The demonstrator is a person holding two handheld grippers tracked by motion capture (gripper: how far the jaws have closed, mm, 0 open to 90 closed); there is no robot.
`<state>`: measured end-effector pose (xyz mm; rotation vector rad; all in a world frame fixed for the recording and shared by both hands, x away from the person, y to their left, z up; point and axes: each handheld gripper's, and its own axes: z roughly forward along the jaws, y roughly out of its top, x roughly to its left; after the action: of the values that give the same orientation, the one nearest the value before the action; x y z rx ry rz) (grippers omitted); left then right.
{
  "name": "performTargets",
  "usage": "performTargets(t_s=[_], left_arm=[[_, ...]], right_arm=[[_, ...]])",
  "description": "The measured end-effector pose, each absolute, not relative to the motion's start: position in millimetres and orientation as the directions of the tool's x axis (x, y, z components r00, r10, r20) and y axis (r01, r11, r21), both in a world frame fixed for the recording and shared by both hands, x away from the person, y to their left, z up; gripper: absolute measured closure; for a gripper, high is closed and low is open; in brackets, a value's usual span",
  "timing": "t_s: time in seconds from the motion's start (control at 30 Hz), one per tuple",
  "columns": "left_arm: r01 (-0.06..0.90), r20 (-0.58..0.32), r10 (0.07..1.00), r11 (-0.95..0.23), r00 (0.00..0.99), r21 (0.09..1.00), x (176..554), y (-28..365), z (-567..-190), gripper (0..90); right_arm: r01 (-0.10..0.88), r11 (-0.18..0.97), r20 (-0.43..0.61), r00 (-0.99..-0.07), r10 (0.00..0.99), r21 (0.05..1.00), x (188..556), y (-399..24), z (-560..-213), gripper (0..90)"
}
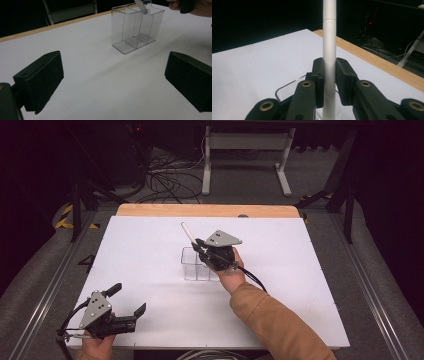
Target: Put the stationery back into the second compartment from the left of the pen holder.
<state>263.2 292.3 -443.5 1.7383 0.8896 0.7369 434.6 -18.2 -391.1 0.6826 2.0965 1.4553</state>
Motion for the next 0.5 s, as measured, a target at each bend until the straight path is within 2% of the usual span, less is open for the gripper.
performTargets(t_s=[0.5], left_arm=[[0.223,0.071,0.835,-0.226,0.545,0.948,264,291,-444,2.8]], right_arm=[[0.145,0.306,-0.094,-0.757,0.647,0.941,431,-22,-405,77.8]])
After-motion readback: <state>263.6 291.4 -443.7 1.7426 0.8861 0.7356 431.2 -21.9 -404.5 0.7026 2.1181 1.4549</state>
